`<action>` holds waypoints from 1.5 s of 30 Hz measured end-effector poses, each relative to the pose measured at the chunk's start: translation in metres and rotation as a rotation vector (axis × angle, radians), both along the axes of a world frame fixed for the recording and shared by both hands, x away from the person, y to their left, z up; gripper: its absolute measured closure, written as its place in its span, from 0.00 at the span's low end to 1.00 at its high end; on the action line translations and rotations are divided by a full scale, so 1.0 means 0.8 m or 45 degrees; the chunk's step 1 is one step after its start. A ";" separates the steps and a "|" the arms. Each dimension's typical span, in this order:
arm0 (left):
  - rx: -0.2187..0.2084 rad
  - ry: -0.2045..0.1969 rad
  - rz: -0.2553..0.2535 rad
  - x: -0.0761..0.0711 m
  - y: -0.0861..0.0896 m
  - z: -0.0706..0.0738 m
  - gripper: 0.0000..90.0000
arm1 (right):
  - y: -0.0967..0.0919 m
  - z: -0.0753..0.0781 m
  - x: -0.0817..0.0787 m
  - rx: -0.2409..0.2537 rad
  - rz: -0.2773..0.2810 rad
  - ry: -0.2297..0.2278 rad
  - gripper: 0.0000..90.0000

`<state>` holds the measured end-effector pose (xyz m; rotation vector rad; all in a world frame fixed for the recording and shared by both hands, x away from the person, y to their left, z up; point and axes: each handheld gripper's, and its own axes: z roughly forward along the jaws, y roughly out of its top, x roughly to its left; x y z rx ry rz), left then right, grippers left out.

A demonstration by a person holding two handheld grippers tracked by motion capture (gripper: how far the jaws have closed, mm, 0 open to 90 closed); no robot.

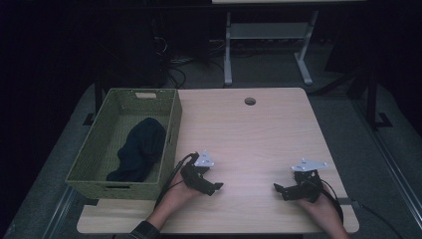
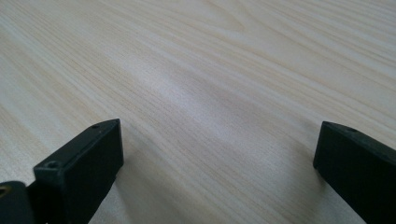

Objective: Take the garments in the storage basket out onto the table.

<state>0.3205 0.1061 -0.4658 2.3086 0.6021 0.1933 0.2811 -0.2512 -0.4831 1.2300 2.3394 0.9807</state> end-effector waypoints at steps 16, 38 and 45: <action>-0.023 0.009 0.002 0.001 0.001 0.016 0.15 | 0.000 0.000 0.000 0.000 0.000 0.000 0.01; -0.002 -0.012 -0.019 0.000 0.000 0.044 0.15 | 0.000 0.000 0.000 0.000 0.000 0.000 0.01; -0.017 -0.012 -0.022 0.000 0.000 0.053 0.15 | 0.000 0.000 0.000 0.000 0.000 0.000 0.01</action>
